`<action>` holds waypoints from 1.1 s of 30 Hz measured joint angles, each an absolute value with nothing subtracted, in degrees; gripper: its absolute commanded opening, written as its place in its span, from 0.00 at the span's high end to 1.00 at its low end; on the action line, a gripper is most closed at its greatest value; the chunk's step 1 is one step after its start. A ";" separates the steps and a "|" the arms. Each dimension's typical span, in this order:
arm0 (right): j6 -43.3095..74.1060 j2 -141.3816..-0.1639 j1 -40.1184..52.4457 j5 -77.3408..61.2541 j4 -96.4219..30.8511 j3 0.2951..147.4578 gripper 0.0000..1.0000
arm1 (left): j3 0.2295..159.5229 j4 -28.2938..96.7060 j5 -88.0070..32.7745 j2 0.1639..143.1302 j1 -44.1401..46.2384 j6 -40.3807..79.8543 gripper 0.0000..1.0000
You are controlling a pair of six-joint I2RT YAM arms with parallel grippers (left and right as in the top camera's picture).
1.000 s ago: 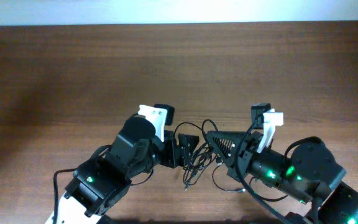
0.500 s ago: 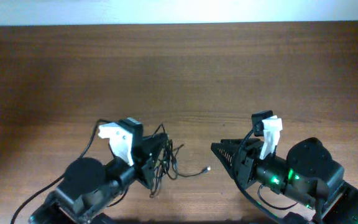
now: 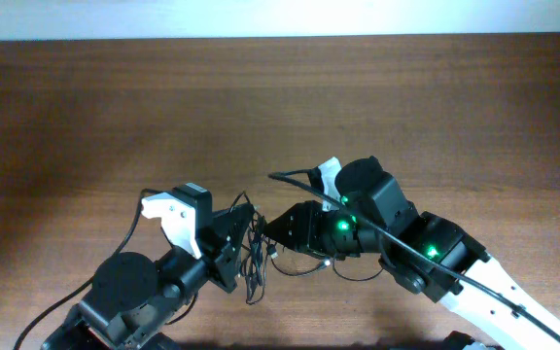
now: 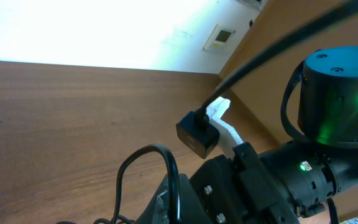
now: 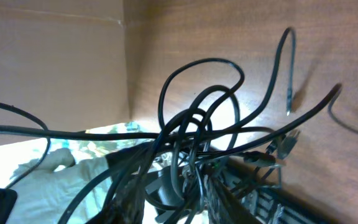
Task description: Untangle cables
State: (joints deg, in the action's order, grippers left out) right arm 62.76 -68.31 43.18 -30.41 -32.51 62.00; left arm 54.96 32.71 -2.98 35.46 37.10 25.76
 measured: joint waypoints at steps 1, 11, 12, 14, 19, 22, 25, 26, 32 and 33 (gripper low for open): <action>64.45 -68.31 43.18 -30.68 -32.45 62.00 0.66 | 54.96 32.71 -3.27 35.46 37.10 25.76 1.00; 74.46 -70.98 43.18 -33.58 -28.23 62.00 0.73 | 54.96 32.73 -4.47 35.46 37.10 25.76 1.00; 75.37 -71.00 43.18 -33.63 -28.23 62.00 0.73 | 54.96 32.73 -4.47 35.46 37.10 25.76 1.00; 77.19 -71.02 43.18 -33.78 -28.21 62.00 0.77 | 54.96 32.73 -4.47 35.46 37.10 25.76 1.00; 80.93 -76.18 43.18 -36.99 -19.66 61.98 0.96 | 54.96 33.08 -4.49 35.44 37.10 25.76 1.00; 77.08 -77.21 41.04 -37.58 -20.45 62.11 0.96 | 54.96 33.89 -4.49 35.46 37.10 25.76 1.00; 67.16 -77.17 30.37 -31.11 -33.21 62.59 0.96 | 54.96 34.26 -4.47 35.35 37.10 25.76 1.00; 63.72 -77.23 27.35 -30.35 -32.97 62.57 0.96 | 54.96 34.83 -4.49 35.33 37.10 25.74 1.00; 40.32 -77.21 22.11 -28.93 -40.14 62.70 0.66 | 54.96 36.01 -4.45 35.29 37.10 25.52 1.00; 38.48 -77.19 22.11 -28.01 -43.20 62.78 0.66 | 54.96 36.03 -4.23 35.29 37.10 25.50 1.00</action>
State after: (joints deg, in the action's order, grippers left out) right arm 38.48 -77.19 22.11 -28.01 -43.20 62.78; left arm 54.96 36.03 -4.23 35.29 37.10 25.50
